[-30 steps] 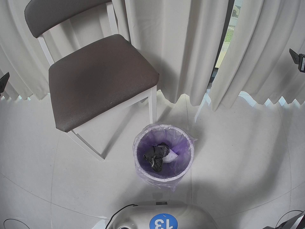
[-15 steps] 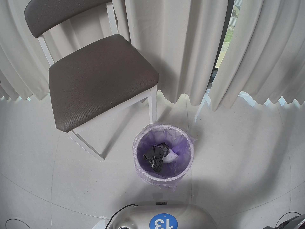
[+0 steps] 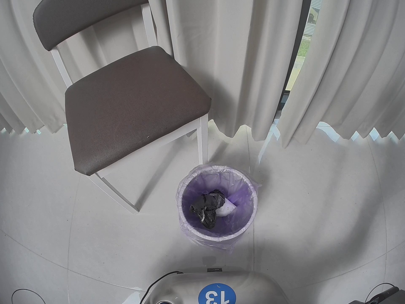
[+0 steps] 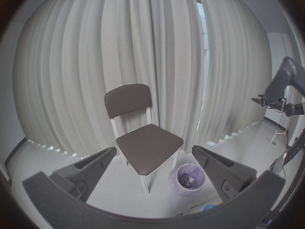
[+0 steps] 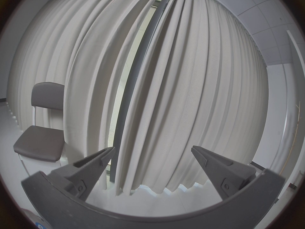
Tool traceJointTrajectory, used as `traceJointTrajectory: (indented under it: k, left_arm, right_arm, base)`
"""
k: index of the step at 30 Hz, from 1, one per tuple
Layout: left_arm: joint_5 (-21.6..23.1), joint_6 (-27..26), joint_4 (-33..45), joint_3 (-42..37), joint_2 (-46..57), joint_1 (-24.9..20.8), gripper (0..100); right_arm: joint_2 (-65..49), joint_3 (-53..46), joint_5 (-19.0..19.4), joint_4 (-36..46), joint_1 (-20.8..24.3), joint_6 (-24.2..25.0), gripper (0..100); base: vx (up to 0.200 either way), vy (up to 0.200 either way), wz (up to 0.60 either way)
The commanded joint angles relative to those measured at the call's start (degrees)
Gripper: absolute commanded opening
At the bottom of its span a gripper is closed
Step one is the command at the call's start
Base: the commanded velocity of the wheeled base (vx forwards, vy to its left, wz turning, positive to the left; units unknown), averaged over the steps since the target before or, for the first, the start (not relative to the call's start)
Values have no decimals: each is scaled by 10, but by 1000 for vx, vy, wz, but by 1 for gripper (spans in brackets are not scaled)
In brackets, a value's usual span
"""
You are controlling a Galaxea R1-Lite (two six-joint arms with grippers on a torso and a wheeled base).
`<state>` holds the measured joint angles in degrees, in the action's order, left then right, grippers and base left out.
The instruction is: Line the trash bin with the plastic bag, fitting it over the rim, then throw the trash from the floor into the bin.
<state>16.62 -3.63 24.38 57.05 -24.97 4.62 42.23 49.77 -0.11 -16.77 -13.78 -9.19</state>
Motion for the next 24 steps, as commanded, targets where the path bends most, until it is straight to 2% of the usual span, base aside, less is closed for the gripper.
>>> traceJointTrajectory:
  k: [1, 5, 10, 14, 24]
  left_arm:
    - [-9, 0, 25, -10, 84, -23, 100]
    - [-8, 0, 48, -9, 114, -26, 100]
    - [-10, -1, 87, 20, 134, -65, 100]
    - [-13, -2, 119, 44, 141, -70, 100]
    - [-13, -5, 162, 61, 176, -70, 100]
  right_arm:
    - [-115, -1, 5, 61, 16, 1, 100]
    - [-175, -1, 5, 112, 31, 1, 100]
    - [-238, 9, 5, 184, 58, -1, 100]
    - [-291, 28, -1, 264, 84, -4, 100]
    - [-345, 47, -6, 310, 101, -7, 100]
  base:
    - [0, 0, 0]
    - [0, 0, 0]
    - [0, 0, 0]
    - [0, 0, 0]
    - [0, 0, 0]
